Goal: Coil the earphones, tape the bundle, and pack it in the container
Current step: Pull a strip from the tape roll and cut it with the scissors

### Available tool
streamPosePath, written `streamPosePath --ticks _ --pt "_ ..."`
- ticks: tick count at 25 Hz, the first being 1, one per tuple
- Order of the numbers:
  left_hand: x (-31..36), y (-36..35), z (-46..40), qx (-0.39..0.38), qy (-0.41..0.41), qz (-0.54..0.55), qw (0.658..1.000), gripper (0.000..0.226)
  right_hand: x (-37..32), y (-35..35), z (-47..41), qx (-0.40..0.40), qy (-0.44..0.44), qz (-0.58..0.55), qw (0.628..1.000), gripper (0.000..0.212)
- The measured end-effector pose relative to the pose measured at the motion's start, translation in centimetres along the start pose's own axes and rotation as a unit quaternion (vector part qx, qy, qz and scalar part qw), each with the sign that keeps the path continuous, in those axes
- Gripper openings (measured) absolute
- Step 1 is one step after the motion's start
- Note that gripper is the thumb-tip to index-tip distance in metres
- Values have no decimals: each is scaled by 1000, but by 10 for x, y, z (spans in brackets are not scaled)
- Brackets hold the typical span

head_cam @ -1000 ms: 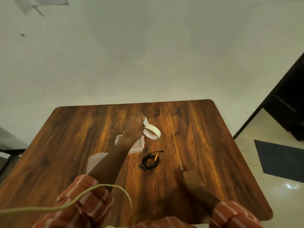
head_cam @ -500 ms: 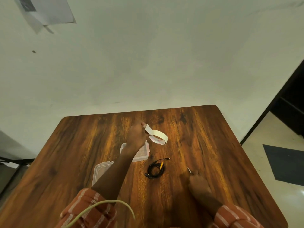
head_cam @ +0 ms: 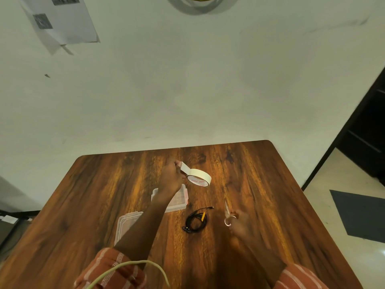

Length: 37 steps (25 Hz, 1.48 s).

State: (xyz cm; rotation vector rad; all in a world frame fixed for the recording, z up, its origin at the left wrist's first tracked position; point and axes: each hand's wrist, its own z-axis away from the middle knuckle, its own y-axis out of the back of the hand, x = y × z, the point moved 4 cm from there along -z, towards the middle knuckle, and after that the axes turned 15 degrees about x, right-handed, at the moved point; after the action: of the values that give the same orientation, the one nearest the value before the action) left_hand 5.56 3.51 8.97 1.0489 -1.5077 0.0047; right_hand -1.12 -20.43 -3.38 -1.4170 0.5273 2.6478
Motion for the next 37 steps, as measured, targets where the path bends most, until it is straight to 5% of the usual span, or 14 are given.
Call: streamPosePath --ticks 3,7,17,23,27,37 --pt "0 1 -1 1 23 15 1000 13 -42 -27 28 -74 -38 -149 985 22" --pt "3 3 0 2 30 25 999 10 -87 -51 74 -220 -147 -293 918 31" --pt "21 12 0 9 25 69 997 9 -115 -62 107 -295 -185 -329 878 36" --pt "25 16 -4 8 37 79 996 16 -110 -67 103 -197 -79 -273 938 34" --pt "30 18 -4 7 39 96 995 10 -107 -64 95 -170 -66 -276 944 42" --pt "48 25 -3 15 -3 94 995 6 -119 -60 99 -232 10 -216 948 26"
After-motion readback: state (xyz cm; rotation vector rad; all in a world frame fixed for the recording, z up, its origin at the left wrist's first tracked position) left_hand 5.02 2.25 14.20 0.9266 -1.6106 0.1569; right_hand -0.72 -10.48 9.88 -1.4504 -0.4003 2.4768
